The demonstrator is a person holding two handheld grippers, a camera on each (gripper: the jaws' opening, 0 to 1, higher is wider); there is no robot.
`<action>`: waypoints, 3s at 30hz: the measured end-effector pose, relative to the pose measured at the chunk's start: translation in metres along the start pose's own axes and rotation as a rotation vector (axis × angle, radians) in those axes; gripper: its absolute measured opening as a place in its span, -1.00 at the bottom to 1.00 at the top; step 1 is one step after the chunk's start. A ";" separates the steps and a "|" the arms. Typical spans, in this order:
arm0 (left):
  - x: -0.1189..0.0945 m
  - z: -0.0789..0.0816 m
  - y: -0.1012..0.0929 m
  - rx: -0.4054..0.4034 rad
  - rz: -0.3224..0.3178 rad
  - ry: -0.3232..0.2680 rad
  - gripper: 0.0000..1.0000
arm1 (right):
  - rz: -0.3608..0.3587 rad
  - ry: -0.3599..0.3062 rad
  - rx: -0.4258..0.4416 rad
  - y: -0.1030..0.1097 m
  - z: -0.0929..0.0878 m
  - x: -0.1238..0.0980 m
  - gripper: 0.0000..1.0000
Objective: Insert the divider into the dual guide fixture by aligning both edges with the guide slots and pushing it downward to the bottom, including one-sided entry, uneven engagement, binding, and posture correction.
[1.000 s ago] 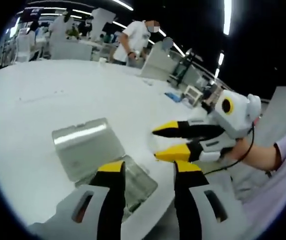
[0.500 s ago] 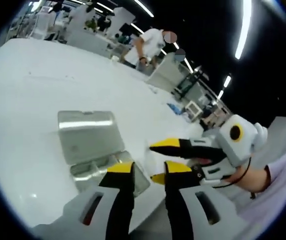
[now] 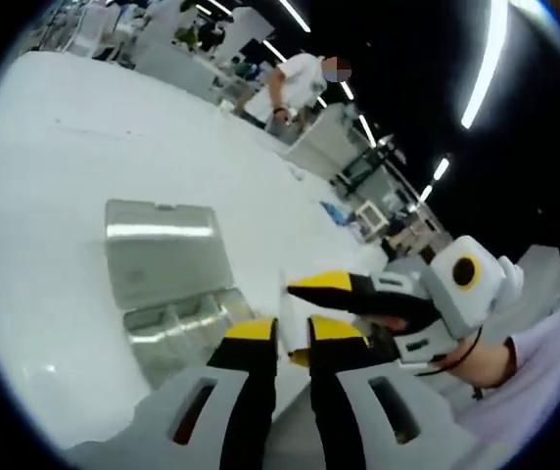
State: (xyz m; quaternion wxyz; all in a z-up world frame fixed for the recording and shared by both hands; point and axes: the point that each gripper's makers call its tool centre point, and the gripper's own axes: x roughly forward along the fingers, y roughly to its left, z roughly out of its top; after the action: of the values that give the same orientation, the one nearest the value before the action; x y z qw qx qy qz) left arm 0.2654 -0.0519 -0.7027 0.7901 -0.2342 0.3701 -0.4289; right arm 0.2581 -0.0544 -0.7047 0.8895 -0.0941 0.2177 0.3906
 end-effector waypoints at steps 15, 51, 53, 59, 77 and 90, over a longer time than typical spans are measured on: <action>-0.004 -0.009 0.009 -0.029 0.023 0.043 -1.00 | 0.043 0.006 0.032 0.006 -0.005 0.005 -0.46; -0.003 -0.047 -0.005 0.480 -0.079 0.272 -1.00 | 0.376 0.135 -0.190 0.011 -0.019 -0.020 -0.69; -0.002 -0.051 -0.013 0.510 -0.111 0.293 -1.00 | 0.399 0.153 -0.221 0.014 -0.020 -0.022 -0.73; -0.001 -0.057 -0.027 0.597 -0.183 0.341 -1.00 | 0.519 0.175 -0.228 0.027 -0.019 -0.034 -0.80; 0.007 -0.058 -0.042 0.756 -0.230 0.391 -1.00 | 0.664 0.321 -0.311 0.033 -0.032 -0.043 -1.00; 0.006 -0.059 -0.037 0.730 -0.216 0.384 -0.99 | 0.704 0.378 -0.278 0.037 -0.036 -0.042 -1.00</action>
State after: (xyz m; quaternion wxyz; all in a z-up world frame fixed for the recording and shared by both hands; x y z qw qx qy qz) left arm 0.2030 -0.0796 -0.7160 0.6886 0.1076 0.3077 -0.6478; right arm 0.1946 -0.0692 -0.7167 0.6252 -0.2030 0.3409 0.6721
